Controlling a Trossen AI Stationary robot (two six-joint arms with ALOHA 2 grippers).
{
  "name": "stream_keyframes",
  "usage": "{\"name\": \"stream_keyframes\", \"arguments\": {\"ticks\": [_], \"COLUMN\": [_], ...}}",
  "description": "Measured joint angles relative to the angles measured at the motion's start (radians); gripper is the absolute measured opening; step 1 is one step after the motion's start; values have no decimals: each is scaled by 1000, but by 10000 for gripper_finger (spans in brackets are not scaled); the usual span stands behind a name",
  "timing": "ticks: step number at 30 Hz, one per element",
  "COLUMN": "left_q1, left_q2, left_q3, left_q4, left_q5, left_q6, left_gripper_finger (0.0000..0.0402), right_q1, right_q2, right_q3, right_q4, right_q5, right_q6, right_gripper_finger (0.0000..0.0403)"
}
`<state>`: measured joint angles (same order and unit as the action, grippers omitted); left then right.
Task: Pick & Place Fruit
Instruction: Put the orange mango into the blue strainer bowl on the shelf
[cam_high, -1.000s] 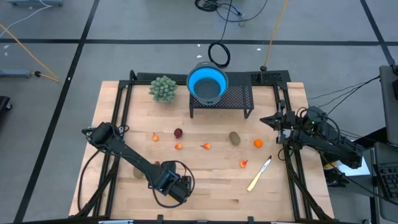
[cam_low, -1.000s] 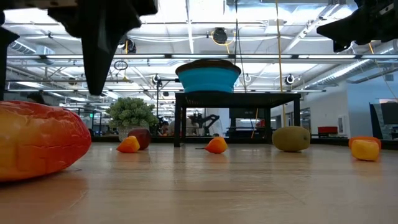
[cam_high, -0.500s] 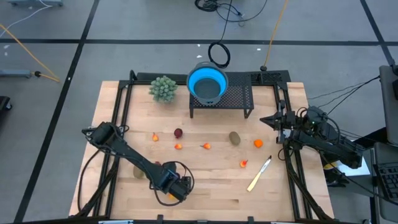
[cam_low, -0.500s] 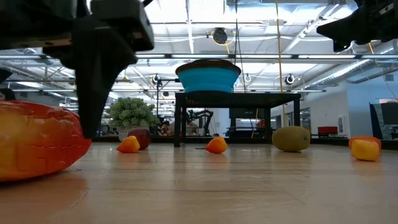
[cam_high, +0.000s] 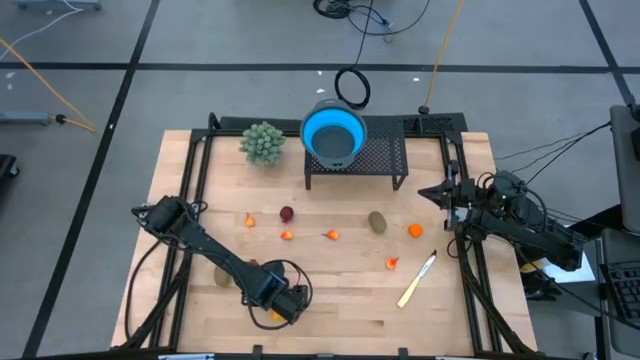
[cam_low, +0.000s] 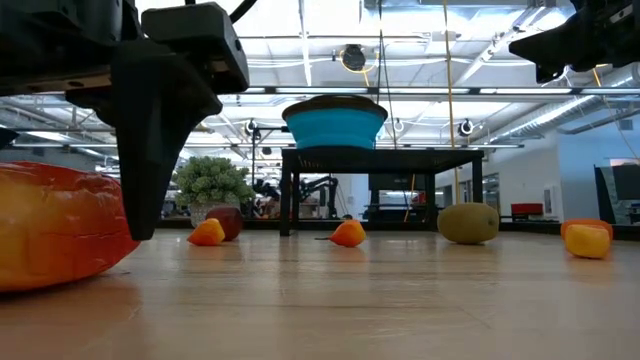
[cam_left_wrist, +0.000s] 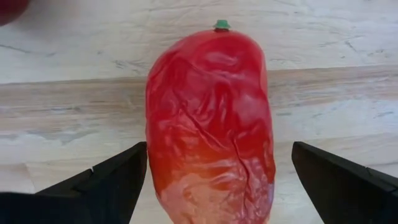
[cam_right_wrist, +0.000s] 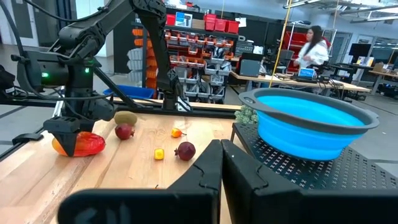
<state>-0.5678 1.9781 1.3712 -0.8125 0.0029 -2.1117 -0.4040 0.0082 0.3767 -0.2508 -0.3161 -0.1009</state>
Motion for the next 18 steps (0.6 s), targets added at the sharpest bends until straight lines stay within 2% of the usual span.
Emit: {"name": "stream_keyframes", "arguments": {"ticks": [5, 18], "left_q1": [0, 0], "left_q2": [0, 0], "left_q3": [0, 0], "left_q4": [-4, -21], "left_q5": [0, -4], "left_q6": [3, 10], "left_gripper_finger": [381, 241], "right_q1": [0, 0], "right_q2": [0, 0], "right_q3": [0, 0], "right_q4": [0, 0], "right_q5": [0, 0], "right_q6": [0, 0], "right_gripper_finger": [0, 0]}}
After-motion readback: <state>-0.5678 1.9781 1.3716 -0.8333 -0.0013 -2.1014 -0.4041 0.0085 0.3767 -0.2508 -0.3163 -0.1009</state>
